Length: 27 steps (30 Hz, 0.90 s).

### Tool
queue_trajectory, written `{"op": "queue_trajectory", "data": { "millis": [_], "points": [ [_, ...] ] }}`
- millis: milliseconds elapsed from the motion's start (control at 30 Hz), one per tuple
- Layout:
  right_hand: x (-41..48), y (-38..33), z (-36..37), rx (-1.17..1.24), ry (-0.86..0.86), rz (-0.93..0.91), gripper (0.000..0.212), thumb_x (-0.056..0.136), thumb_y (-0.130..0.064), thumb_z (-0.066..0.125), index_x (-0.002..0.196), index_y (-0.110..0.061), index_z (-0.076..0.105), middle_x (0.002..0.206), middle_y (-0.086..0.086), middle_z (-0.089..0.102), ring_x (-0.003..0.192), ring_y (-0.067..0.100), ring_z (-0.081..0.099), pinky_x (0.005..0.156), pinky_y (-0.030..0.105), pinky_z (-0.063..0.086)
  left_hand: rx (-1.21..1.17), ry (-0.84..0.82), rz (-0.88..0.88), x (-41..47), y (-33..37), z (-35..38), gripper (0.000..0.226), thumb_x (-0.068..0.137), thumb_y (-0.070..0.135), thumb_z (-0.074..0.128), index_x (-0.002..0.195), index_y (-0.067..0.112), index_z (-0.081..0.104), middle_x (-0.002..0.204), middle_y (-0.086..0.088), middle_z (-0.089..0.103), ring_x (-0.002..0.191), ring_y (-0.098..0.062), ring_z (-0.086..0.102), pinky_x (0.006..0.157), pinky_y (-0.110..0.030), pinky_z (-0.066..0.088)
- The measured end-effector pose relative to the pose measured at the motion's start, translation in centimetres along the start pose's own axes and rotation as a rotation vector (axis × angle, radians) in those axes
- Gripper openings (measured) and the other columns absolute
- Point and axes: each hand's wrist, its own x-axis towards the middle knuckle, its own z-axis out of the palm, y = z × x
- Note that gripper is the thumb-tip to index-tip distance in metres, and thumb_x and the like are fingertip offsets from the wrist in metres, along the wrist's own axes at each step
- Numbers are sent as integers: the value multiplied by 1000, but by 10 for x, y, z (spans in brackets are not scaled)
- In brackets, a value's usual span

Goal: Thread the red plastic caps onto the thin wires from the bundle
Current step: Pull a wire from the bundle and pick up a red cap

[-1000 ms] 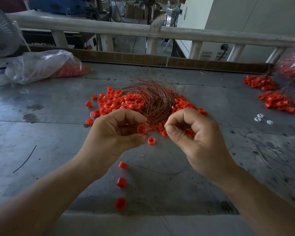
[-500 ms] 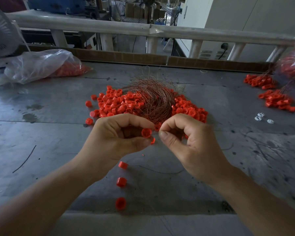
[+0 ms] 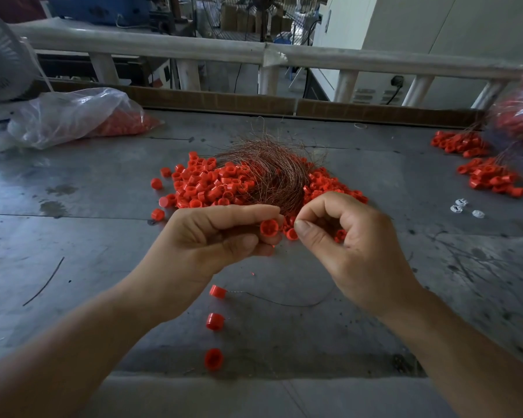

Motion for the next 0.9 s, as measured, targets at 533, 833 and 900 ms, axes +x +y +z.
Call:
{"op": "queue_trajectory", "data": {
  "millis": [533, 833, 900],
  "points": [
    [0, -4, -4, -11, -79, 18, 7, 75, -18, 58, 72, -22, 63, 68, -11, 60, 67, 7, 56, 59, 13, 43, -209, -11, -34, 1, 3, 2, 28, 60, 16, 72, 88, 15, 75, 85, -7, 73, 75, -14, 70, 66, -20, 54],
    [-2, -7, -2, -15, -234, 15, 9, 80, -13, 69, 72, -19, 68, 61, -8, 60, 56, 11, 56, 50, 22, 44, -298, -158, -89, 1, 3, 3, 20, 70, 18, 73, 90, 14, 73, 86, -5, 72, 80, -14, 69, 68, -20, 54],
    [3, -6, -15, -43, -252, 101, 17, 79, -37, 64, 69, -24, 67, 60, 2, 63, 53, 19, 56, 50, 34, 45, -309, -149, -110, 2, 3, 2, 21, 70, 16, 72, 91, 12, 72, 86, -5, 72, 80, -14, 69, 69, -21, 55]
  ]
}}
